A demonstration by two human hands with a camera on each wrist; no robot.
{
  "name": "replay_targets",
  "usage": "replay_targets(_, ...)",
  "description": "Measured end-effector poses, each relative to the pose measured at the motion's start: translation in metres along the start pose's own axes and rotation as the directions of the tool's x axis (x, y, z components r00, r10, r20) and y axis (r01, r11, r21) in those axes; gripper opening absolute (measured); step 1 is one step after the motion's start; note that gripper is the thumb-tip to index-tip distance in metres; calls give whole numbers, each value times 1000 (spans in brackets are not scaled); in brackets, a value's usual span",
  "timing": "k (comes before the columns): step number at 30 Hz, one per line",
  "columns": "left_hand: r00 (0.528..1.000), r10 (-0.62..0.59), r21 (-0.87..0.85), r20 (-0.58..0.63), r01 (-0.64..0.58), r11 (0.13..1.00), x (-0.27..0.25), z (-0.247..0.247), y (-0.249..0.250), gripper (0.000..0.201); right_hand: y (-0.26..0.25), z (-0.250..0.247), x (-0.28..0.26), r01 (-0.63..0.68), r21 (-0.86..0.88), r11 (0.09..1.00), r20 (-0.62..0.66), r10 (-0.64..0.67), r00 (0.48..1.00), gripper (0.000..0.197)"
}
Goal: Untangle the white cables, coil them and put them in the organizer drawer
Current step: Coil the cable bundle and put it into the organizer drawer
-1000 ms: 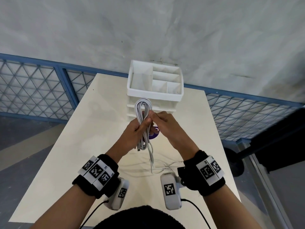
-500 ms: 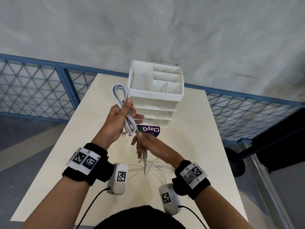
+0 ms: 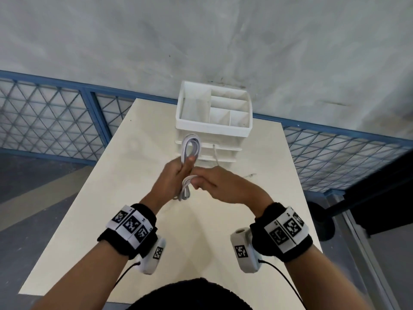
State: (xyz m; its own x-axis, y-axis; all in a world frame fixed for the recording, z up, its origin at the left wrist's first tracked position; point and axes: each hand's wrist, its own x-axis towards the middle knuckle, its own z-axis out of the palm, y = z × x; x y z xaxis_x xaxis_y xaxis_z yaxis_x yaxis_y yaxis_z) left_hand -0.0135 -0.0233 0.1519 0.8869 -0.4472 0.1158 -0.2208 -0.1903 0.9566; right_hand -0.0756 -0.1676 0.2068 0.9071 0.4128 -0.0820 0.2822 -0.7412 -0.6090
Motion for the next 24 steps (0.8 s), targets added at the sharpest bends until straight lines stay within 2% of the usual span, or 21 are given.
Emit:
replay_targets(3,999,-14,-87,29,16,996,-5,8,13,77,4,-9,-1,-17,60,998,-32,19,999,24)
replay_targets(8,998,-55,-159,40,61,985,-8,18,26,63,11,-18,-3,-26,110,994,-92,37,995,22)
replay_targets(11,988,-42,-122,152,61,991,-8,17,28,58,14,-20,-4,-48,98,994,-91,57,994,24)
replay_targets(14,940,-47,-70,339,75,995,-10,11,34,48,18,-22,-7,-104,116,988,-41,109,993,16)
replay_targets(16,907,-74,-85,415,119,989,-11,7,37,37,20,-25,-7,-117,131,984,-24,121,992,15)
replay_targets(21,850,-153,-114,504,241,964,-12,-2,36,31,16,-32,-8,-120,142,982,43,115,992,19)
replay_targets(24,827,-145,-159,544,270,950,-16,-4,35,43,14,-34,-8,-142,186,972,67,131,989,25)
